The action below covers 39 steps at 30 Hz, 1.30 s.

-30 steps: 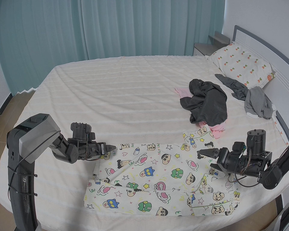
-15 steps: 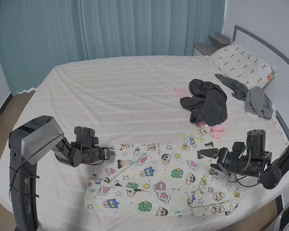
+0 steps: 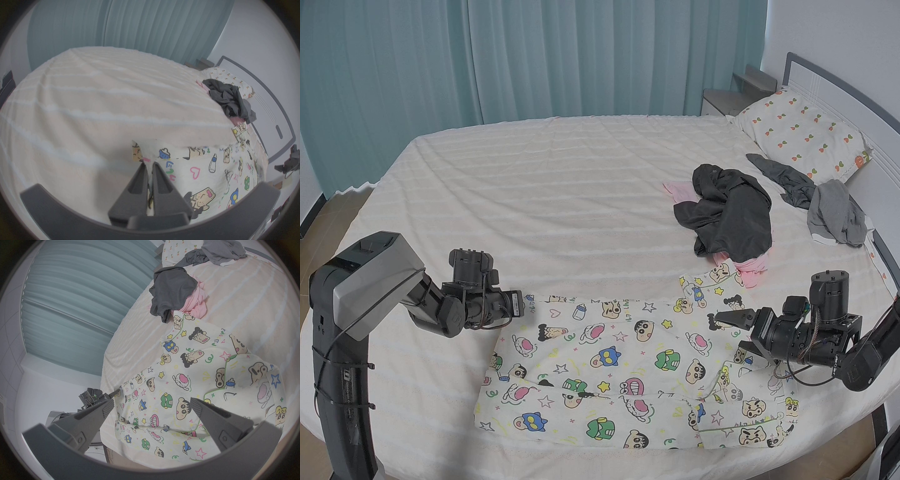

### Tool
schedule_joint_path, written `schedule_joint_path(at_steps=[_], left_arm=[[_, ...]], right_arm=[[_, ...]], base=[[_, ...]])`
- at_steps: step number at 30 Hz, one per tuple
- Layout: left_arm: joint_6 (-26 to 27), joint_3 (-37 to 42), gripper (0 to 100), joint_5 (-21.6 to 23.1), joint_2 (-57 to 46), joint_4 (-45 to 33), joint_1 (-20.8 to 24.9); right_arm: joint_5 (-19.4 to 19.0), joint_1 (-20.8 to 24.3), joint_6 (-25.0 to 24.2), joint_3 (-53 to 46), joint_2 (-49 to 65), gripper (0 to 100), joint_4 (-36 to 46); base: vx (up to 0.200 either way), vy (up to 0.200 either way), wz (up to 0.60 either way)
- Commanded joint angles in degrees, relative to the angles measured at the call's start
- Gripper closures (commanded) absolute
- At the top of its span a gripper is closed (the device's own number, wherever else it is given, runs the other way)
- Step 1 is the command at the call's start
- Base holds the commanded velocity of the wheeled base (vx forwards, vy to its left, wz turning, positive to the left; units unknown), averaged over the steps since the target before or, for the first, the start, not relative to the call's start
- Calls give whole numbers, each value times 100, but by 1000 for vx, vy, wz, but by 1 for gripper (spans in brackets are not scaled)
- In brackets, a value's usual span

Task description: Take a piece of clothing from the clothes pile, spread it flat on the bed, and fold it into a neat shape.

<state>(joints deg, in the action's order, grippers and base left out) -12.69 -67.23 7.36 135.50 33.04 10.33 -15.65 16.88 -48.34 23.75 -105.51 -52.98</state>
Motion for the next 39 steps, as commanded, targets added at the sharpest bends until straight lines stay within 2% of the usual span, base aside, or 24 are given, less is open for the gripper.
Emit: schedule_joint_path(at_steps=[1, 7, 12, 17, 19, 22, 25, 26, 28, 32, 37, 39], left_arm=[[-5, -273, 100, -147, -155, -17, -4], [-14, -501, 100, -341, -94, -25, -4], [-14, -616, 100, -517, -94, -34, -4], [-14, -633, 100, -543, -103, -34, -4], [-14, -625, 100, -543, -103, -25, 5], [-120, -598, 100, -552, -94, -17, 40], [-295, -581, 100, -552, -111, -17, 57], [-304, -581, 100, -552, -120, -17, 57], [-313, -545, 100, -552, -120, -34, 57], [-304, -361, 100, -534, -129, -8, 66], [-313, -343, 100, -534, -120, 1, 66], [-313, -335, 100, -534, -120, 1, 66]], right_arm=[[1, -18, 8, -2, -31, 0, -2], [-8, -98, 61, 25, -40, 0, -2], [-26, -432, 404, 332, -347, 0, 16], [-113, -976, 1239, 1185, -1226, 0, 104], [-140, -1020, 1388, 1343, -1385, 0, 148], [-157, -1293, 2250, 2152, -2044, 0, 552], [-157, -1513, 2698, 2951, -2325, 0, 1290], [-157, -1521, 2715, 2995, -2343, 0, 1334], [-201, -1644, 3049, 3672, -2606, 0, 1888], [-210, -1785, 3462, 4410, -3072, 0, 2178], [-236, -1803, 3656, 4850, -3327, 0, 2547], [-439, -1759, 3805, 4964, -3388, 0, 2714]], base=[[0, 0, 0], [0, 0, 0], [0, 0, 0], [0, 0, 0], [0, 0, 0], [0, 0, 0], [0, 0, 0], [0, 0, 0], [0, 0, 0], [0, 0, 0], [0, 0, 0], [0, 0, 0]])
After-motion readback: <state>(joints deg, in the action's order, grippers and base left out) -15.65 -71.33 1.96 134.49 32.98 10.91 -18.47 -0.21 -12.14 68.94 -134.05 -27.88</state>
